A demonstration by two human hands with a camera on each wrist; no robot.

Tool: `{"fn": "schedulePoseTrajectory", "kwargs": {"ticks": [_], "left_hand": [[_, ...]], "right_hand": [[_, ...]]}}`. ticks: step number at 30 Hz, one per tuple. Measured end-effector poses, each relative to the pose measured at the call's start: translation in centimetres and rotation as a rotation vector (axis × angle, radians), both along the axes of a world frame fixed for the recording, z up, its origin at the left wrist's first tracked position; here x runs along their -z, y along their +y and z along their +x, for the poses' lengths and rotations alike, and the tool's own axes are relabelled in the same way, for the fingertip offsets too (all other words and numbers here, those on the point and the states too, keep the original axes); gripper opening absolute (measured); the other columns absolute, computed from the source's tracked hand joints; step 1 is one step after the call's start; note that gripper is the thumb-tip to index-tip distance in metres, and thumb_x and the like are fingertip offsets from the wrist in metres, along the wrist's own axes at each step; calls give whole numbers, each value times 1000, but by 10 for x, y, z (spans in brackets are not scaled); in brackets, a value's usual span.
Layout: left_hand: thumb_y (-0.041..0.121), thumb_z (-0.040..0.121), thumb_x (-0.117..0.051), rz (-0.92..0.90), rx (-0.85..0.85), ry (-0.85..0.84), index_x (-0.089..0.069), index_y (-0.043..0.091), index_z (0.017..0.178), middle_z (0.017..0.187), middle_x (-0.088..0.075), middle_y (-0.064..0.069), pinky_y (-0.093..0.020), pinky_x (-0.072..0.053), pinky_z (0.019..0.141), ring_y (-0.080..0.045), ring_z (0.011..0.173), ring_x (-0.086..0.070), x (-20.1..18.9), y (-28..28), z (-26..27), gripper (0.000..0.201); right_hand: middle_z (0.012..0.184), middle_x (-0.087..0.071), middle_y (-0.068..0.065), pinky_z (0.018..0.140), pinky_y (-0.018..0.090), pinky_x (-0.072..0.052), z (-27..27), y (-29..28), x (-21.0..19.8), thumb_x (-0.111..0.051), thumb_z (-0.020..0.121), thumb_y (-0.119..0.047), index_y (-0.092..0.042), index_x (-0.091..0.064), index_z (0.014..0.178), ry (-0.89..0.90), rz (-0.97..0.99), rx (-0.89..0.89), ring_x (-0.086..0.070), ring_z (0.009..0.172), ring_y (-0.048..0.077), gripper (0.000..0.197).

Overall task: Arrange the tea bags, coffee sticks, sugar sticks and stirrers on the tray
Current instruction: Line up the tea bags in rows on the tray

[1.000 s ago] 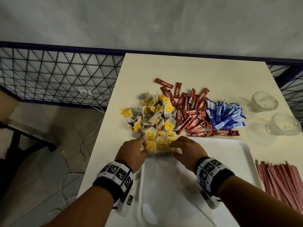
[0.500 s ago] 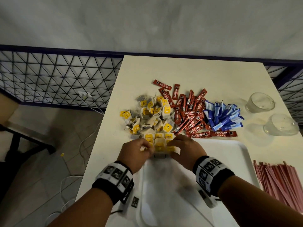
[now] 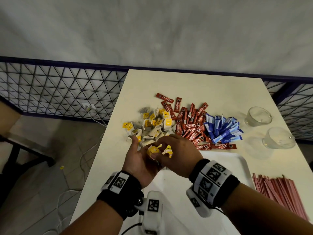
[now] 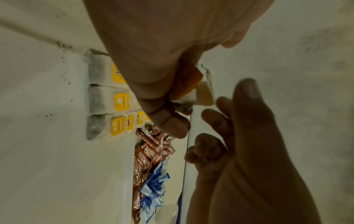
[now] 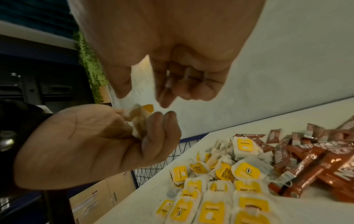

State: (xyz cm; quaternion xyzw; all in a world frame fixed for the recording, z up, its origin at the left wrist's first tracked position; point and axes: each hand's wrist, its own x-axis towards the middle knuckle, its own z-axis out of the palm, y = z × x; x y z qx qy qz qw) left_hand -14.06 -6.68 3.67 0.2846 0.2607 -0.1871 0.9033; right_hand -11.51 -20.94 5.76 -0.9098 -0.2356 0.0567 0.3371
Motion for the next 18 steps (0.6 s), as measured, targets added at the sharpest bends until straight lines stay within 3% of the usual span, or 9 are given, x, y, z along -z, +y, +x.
{"fn": "schedulePoseTrajectory", "kwargs": {"ticks": [3, 7, 11, 15, 18], "left_hand": [[72, 86, -25, 50, 28, -13, -61, 7, 118, 113, -68, -19, -44, -47, 89, -32, 94, -69, -5, -7, 0, 81], [74, 85, -25, 66, 31, -11, -54, 8, 130, 132, -57, -19, -46, -38, 102, -36, 122, -54, -4, -13, 0, 85], [75, 80, -32, 35, 22, -20, -49, 6, 136, 139, -50, -21, -44, -39, 100, -38, 125, -48, -2, -13, 3, 90], [77, 82, -30, 5, 26, -19, -40, 6, 141, 139, -47, -23, -47, -38, 102, -38, 122, -46, 3, -16, 4, 93], [77, 82, -31, -31, 20, -10, -37, 6, 143, 142, -45, -23, -49, -35, 105, -38, 128, -45, 7, -18, 6, 94]], "right_hand": [[98, -54, -12, 77, 35, -51, 1, 4, -2, -64, 79, -50, -27, -62, 105, 54, -83, 18, -56, 87, 11, 34], [106, -51, -7, 74, 40, -52, -4, 1, -4, -67, 78, -41, -29, -57, 108, -26, -38, 8, -55, 91, 15, 34], [106, -58, -6, 72, 28, -49, -6, -7, -7, -71, 73, -45, -28, -65, 108, -86, -52, -21, -59, 92, 17, 39], [91, -65, -7, 66, 35, -54, -7, -7, -9, -49, 77, -47, -27, -70, 97, -115, -43, -39, -61, 83, 18, 36], [85, -67, -6, 62, 35, -54, -9, -6, -8, -47, 85, -43, -25, -73, 91, -147, 18, -16, -62, 78, 16, 32]]}}
